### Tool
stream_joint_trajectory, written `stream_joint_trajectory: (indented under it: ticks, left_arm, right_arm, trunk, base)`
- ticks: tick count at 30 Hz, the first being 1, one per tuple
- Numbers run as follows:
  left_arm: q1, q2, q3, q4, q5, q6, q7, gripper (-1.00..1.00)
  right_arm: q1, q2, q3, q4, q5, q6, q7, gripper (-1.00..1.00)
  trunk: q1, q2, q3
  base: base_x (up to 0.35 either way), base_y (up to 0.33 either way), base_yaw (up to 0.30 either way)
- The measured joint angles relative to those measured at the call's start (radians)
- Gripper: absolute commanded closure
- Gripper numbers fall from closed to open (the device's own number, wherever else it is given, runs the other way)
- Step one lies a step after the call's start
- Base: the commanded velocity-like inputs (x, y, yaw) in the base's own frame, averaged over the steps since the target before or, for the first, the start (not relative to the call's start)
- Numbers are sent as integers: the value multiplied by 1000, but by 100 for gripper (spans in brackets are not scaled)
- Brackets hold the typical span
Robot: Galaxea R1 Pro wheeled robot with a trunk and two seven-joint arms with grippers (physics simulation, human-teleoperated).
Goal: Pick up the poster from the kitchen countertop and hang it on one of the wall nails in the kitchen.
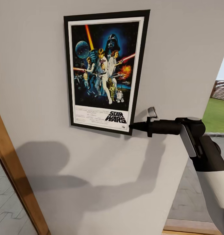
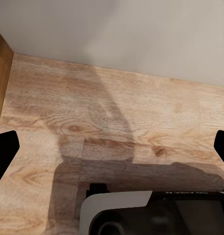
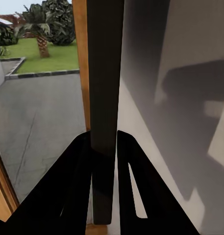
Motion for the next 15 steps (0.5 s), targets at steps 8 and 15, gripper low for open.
stream_joint_trajectory:
  ticks: [8, 15]
  left_arm:
    - [0, 0, 0, 0, 0, 0, 0, -100]
    - [0, 0, 0, 0, 0, 0, 0, -100]
  right_arm:
    - [19, 0, 0, -4, 0, -37, 1, 100]
    - [52, 0, 0, -4, 0, -71, 3, 100]
  trunk:
    - [0, 0, 0]
    - [0, 0, 0]
  base:
    - [0, 0, 0]
    - [0, 0, 0]
